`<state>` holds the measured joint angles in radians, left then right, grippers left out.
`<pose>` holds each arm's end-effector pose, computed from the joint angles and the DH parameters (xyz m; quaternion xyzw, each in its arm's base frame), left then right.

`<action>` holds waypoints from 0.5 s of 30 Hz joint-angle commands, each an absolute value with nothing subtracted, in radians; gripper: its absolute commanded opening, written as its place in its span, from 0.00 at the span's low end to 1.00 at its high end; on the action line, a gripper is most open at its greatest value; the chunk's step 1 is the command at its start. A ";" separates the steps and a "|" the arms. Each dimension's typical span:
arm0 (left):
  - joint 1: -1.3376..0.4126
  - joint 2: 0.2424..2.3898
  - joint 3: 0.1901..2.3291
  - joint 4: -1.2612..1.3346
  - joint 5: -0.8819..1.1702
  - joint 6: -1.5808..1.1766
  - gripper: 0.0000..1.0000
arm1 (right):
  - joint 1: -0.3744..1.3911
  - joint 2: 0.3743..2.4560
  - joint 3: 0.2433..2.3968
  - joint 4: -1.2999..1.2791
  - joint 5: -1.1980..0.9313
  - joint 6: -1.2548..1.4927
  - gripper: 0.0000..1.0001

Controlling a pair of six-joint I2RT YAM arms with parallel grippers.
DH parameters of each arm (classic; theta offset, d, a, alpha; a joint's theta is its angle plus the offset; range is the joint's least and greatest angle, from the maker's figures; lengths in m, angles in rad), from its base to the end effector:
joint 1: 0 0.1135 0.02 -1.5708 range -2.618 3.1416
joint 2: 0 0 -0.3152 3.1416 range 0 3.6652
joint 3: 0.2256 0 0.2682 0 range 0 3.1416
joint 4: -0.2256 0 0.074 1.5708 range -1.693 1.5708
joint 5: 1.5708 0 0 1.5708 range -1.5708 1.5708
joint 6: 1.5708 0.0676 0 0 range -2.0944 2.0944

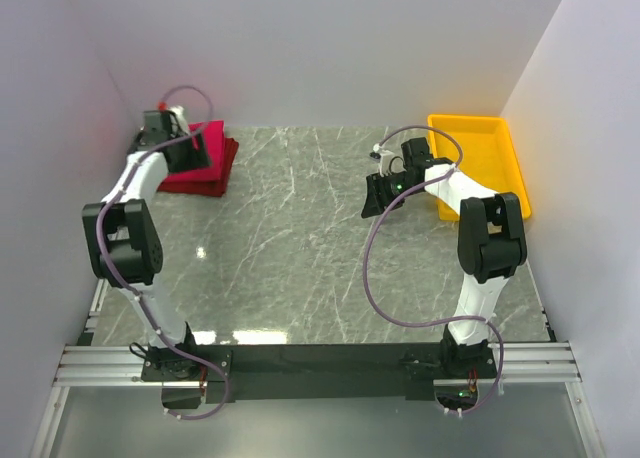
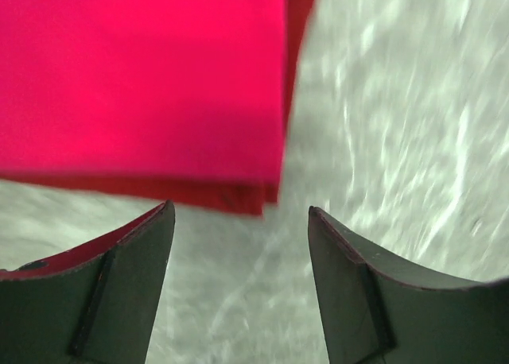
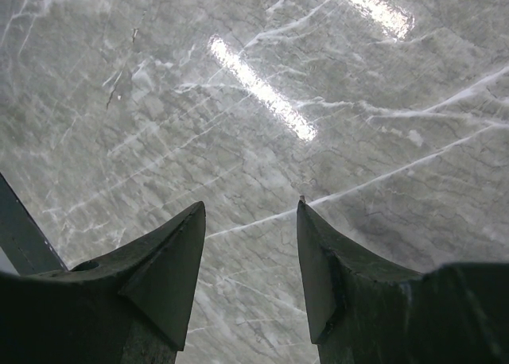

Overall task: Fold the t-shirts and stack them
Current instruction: Neatly place the folded tshirt to the corner

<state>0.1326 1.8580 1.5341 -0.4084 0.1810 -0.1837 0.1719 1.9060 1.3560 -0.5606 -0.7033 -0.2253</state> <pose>0.4781 0.0515 0.2955 -0.1069 0.9041 -0.0929 0.4032 0.4198 0.1173 0.2132 -0.2574 0.8806 0.3295 0.2230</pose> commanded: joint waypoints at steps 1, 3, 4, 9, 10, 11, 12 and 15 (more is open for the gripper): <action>0.058 1.861 1.483 -0.436 0.099 -0.091 0.73 | 0.164 1.861 1.382 -0.543 -0.730 -0.226 0.57; 0.023 1.876 1.483 -0.419 0.046 -0.069 0.73 | 0.164 1.859 1.384 -0.545 -0.730 -0.224 0.57; 0.014 1.894 1.486 -0.414 0.011 -0.061 0.73 | 0.164 1.858 1.384 -0.546 -0.730 -0.224 0.57; -0.035 1.969 1.548 -0.422 -0.113 -0.040 0.72 | 0.164 1.841 1.368 -0.543 -0.716 -0.225 0.57; -0.043 1.982 1.560 -0.429 -0.126 -0.035 0.71 | 0.164 1.839 1.365 -0.542 -0.716 -0.225 0.57; -0.048 1.994 1.572 -0.437 -0.162 -0.034 0.70 | 0.166 1.839 1.364 -0.543 -0.715 -0.225 0.57; -0.060 2.006 1.597 -0.455 -0.179 -0.032 0.66 | 0.166 1.838 1.364 -0.543 -0.716 -0.225 0.57; -0.078 2.060 1.649 -0.489 -0.247 -0.041 0.56 | 0.166 1.838 1.370 -0.545 -0.713 -0.225 0.57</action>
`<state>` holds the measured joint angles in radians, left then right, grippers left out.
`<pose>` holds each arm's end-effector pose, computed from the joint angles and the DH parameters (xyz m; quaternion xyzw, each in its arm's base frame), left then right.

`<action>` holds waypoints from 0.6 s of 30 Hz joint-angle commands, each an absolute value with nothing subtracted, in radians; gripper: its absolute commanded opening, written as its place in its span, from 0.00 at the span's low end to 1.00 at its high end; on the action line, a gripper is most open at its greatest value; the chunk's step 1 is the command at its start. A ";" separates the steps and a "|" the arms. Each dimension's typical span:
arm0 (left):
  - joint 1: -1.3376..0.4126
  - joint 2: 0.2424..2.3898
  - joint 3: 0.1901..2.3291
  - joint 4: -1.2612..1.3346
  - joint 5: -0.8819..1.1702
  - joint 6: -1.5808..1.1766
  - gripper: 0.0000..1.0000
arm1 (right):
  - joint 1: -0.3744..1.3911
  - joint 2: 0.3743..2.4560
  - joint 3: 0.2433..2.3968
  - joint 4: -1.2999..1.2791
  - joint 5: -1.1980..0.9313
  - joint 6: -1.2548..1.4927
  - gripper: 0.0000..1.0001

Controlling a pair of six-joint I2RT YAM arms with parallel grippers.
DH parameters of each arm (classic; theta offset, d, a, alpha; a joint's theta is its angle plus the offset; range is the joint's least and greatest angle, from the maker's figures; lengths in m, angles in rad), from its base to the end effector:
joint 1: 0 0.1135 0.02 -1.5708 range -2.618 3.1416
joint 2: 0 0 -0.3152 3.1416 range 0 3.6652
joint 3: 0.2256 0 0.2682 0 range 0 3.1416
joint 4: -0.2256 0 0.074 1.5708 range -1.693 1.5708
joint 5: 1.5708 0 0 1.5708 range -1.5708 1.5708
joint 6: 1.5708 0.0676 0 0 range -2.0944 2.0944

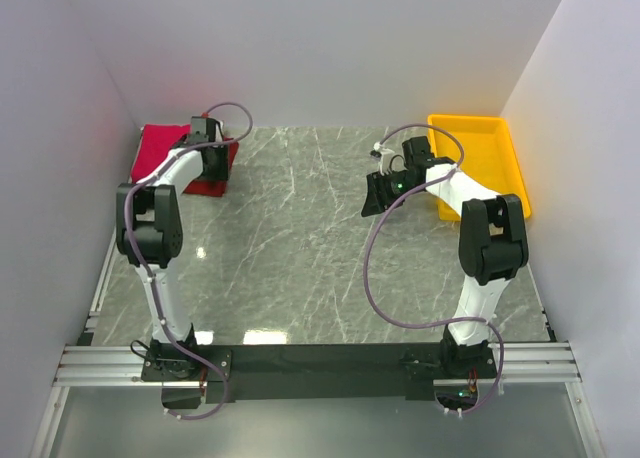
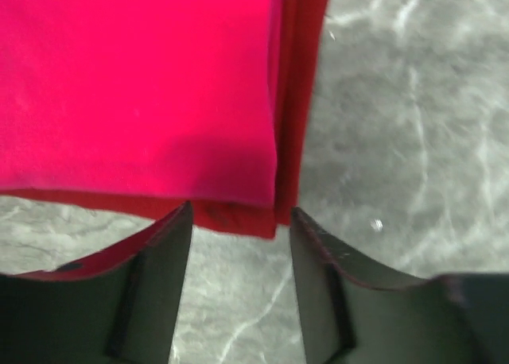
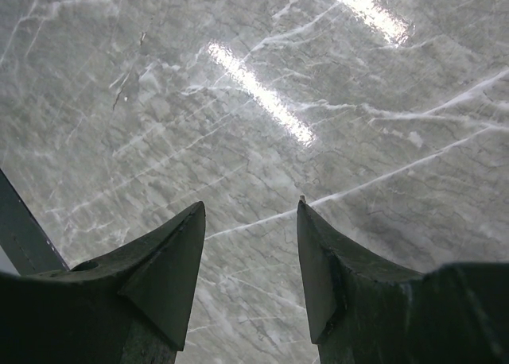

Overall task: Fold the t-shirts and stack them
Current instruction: Neatly place the folded tshirt to the corner

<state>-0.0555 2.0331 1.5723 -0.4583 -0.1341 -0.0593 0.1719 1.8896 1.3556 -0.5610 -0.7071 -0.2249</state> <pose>0.5066 -0.0191 0.2210 -0.0232 0.9452 0.0450 0.3225 0.4179 0.1171 0.2199 -0.2597 0.8778 0.3305 0.2299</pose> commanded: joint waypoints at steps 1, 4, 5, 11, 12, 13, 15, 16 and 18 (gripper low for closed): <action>-0.084 2.074 1.654 -0.489 -0.258 -0.043 0.54 | 0.166 1.839 1.371 -0.546 -0.712 -0.224 0.57; -0.106 2.082 1.657 -0.473 -0.298 -0.043 0.52 | 0.164 1.841 1.373 -0.546 -0.712 -0.225 0.57; -0.115 2.083 1.657 -0.471 -0.305 -0.041 0.51 | 0.164 1.841 1.371 -0.546 -0.712 -0.225 0.57; -0.135 2.111 1.683 -0.483 -0.385 -0.045 0.41 | 0.164 1.838 1.370 -0.548 -0.713 -0.225 0.57; -0.141 2.115 1.686 -0.485 -0.396 -0.044 0.39 | 0.164 1.838 1.371 -0.546 -0.712 -0.225 0.57; -0.143 2.117 1.684 -0.483 -0.419 -0.046 0.37 | 0.164 1.838 1.370 -0.548 -0.712 -0.225 0.57; -0.147 2.121 1.687 -0.480 -0.431 -0.048 0.33 | 0.164 1.838 1.368 -0.546 -0.713 -0.225 0.57; -0.149 2.123 1.689 -0.479 -0.443 -0.048 0.32 | 0.164 1.839 1.368 -0.546 -0.713 -0.225 0.57; -0.152 2.129 1.689 -0.477 -0.451 -0.043 0.28 | 0.164 1.838 1.368 -0.546 -0.713 -0.225 0.57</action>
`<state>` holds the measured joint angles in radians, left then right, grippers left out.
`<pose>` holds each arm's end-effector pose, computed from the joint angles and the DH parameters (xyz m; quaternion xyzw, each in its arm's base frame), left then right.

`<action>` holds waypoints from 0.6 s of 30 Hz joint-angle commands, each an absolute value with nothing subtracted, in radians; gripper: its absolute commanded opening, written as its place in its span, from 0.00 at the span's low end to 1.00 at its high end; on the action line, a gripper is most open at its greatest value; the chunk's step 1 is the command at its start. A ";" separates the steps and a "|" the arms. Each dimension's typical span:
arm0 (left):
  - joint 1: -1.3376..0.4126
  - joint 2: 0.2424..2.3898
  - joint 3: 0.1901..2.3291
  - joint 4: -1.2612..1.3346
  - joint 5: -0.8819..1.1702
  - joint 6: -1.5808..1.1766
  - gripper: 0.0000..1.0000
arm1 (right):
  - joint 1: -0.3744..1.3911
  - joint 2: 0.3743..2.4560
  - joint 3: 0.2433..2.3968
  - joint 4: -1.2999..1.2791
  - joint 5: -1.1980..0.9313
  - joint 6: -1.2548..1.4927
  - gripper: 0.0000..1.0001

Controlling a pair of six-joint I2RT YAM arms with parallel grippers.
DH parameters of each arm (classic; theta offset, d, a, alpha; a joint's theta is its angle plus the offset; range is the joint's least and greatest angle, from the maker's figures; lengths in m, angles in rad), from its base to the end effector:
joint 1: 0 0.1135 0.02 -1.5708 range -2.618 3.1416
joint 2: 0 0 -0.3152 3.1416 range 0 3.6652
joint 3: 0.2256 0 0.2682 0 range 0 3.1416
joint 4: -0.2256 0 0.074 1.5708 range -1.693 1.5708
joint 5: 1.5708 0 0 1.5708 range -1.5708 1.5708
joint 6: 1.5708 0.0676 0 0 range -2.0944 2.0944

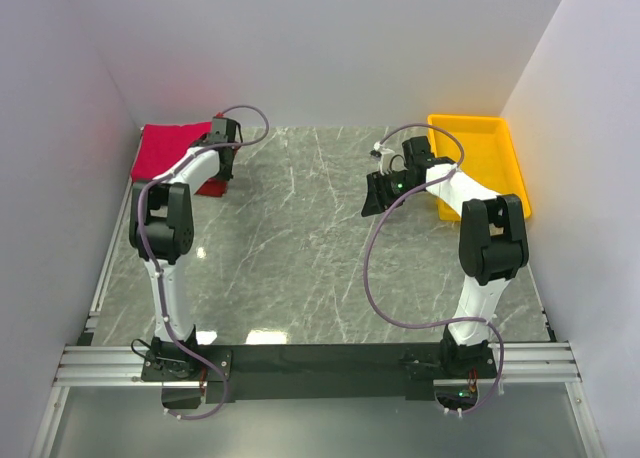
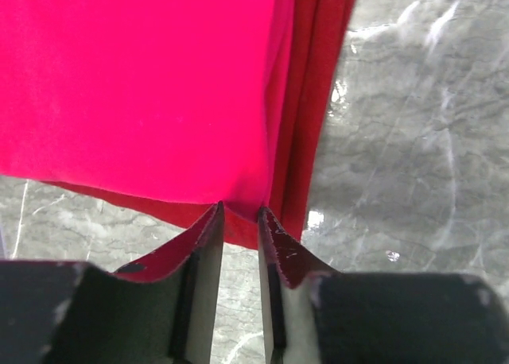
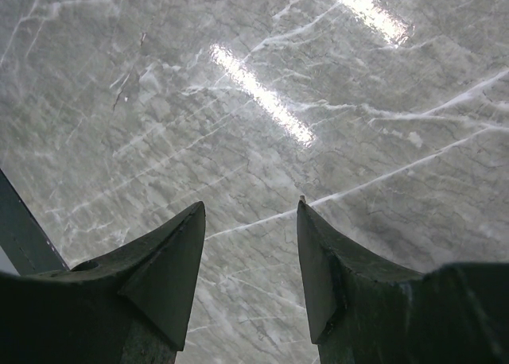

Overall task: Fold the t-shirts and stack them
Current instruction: Neatly place the folded tshirt to the corner

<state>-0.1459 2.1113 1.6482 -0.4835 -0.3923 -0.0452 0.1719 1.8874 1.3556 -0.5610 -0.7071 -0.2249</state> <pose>0.5208 -0.0504 0.2099 -0.0128 0.9353 0.1559 0.3175 0.4177 0.1171 0.2208 -0.2600 0.8775 0.3304 0.2309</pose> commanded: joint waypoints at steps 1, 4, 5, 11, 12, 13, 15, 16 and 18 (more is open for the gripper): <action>-0.152 2.132 1.693 -0.477 -0.456 -0.041 0.28 | 0.164 1.838 1.368 -0.546 -0.715 -0.225 0.57; -0.153 2.141 1.698 -0.476 -0.453 -0.035 0.26 | 0.164 1.836 1.367 -0.545 -0.712 -0.225 0.57; -0.153 2.141 1.695 -0.474 -0.448 -0.035 0.25 | 0.164 1.836 1.365 -0.545 -0.712 -0.225 0.57; -0.155 2.128 1.680 -0.469 -0.417 -0.026 0.04 | 0.164 1.836 1.364 -0.545 -0.713 -0.225 0.57; -0.155 2.125 1.675 -0.471 -0.414 -0.025 0.01 | 0.164 1.836 1.365 -0.545 -0.713 -0.225 0.57; -0.155 2.117 1.669 -0.468 -0.408 -0.022 0.01 | 0.164 1.836 1.365 -0.545 -0.712 -0.225 0.57; -0.158 2.091 1.643 -0.459 -0.397 -0.014 0.01 | 0.166 1.835 1.365 -0.546 -0.713 -0.225 0.57; -0.156 2.080 1.632 -0.453 -0.394 -0.011 0.01 | 0.166 1.836 1.364 -0.545 -0.713 -0.225 0.57; -0.161 2.050 1.602 -0.446 -0.391 -0.011 0.01 | 0.166 1.835 1.364 -0.543 -0.713 -0.225 0.57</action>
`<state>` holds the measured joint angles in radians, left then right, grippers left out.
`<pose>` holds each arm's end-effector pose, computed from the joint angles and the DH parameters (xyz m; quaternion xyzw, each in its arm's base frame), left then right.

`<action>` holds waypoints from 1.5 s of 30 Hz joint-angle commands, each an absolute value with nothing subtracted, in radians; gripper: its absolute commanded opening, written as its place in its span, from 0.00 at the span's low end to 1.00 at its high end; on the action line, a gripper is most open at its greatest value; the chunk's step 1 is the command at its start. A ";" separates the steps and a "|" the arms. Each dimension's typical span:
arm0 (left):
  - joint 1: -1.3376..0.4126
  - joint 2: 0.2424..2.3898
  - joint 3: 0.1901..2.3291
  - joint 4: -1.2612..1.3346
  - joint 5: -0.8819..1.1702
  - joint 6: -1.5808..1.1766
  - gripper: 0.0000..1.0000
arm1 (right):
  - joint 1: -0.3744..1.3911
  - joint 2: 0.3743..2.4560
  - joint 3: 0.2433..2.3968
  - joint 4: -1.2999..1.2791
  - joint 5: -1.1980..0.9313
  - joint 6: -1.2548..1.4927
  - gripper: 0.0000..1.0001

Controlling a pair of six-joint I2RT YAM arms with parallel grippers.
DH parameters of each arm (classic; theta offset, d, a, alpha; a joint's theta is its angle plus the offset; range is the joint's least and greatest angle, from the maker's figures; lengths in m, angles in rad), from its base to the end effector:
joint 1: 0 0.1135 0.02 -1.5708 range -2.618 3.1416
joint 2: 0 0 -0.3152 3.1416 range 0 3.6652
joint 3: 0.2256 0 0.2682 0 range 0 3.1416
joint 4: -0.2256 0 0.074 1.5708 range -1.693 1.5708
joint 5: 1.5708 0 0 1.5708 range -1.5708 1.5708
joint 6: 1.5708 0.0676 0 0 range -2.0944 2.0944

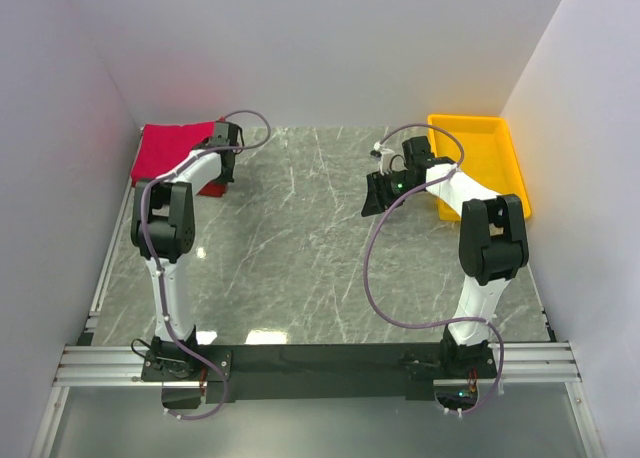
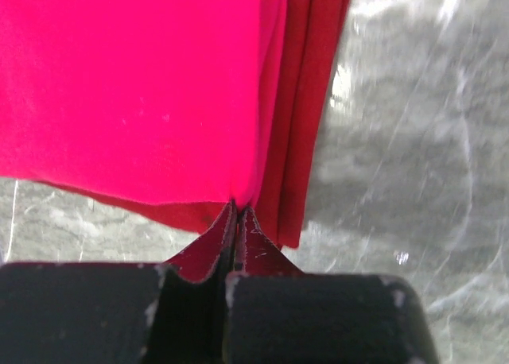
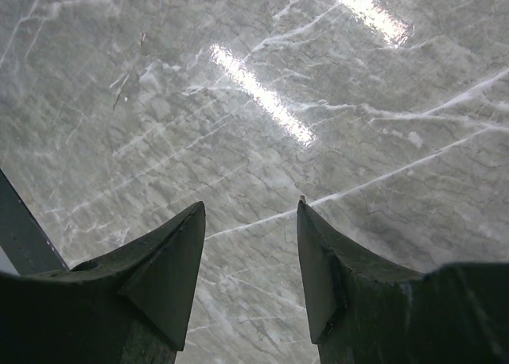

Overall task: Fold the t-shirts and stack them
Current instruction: Neatly place the folded tshirt to the corner

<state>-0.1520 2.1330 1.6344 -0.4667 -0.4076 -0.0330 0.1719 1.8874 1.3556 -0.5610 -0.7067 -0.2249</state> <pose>0.5217 -0.0528 0.1960 -0.0046 0.9367 0.1654 0.3086 0.4177 0.1171 0.2208 -0.2600 0.8775 0.3302 0.2309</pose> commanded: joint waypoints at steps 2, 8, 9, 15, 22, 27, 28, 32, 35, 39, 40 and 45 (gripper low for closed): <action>-0.161 2.031 1.573 -0.440 -0.390 -0.011 0.01 | 0.166 1.833 1.362 -0.543 -0.713 -0.225 0.57; -0.163 1.971 1.505 -0.434 -0.380 0.032 0.01 | 0.164 1.830 1.362 -0.543 -0.716 -0.222 0.57; -0.164 1.959 1.497 -0.430 -0.379 0.034 0.01 | 0.164 1.829 1.362 -0.543 -0.716 -0.222 0.57; -0.170 1.919 1.471 -0.416 -0.387 0.035 0.01 | 0.166 1.825 1.359 -0.543 -0.716 -0.222 0.57; -0.170 1.873 1.454 -0.422 -0.364 0.067 0.01 | 0.166 1.818 1.355 -0.542 -0.712 -0.225 0.57; -0.169 1.888 1.411 -0.446 -0.315 0.077 0.01 | 0.166 1.824 1.361 -0.543 -0.712 -0.225 0.57; -0.170 1.891 1.396 -0.446 -0.293 0.071 0.01 | 0.166 1.825 1.362 -0.548 -0.712 -0.225 0.57; -0.170 1.904 1.371 -0.439 -0.278 0.038 0.13 | 0.166 1.818 1.359 -0.548 -0.707 -0.229 0.57; -0.170 1.853 1.355 -0.417 -0.293 0.006 0.49 | 0.166 1.813 1.355 -0.549 -0.700 -0.232 0.57; -0.163 1.746 1.361 -0.400 -0.321 -0.069 0.70 | 0.166 1.799 1.356 -0.557 -0.703 -0.241 0.57; -0.157 1.724 1.367 -0.403 -0.318 -0.086 0.73 | 0.167 1.801 1.358 -0.558 -0.704 -0.241 0.57; -0.017 1.593 1.352 -0.416 -0.087 -0.279 0.83 | 0.166 1.793 1.367 -0.566 -0.706 -0.242 0.57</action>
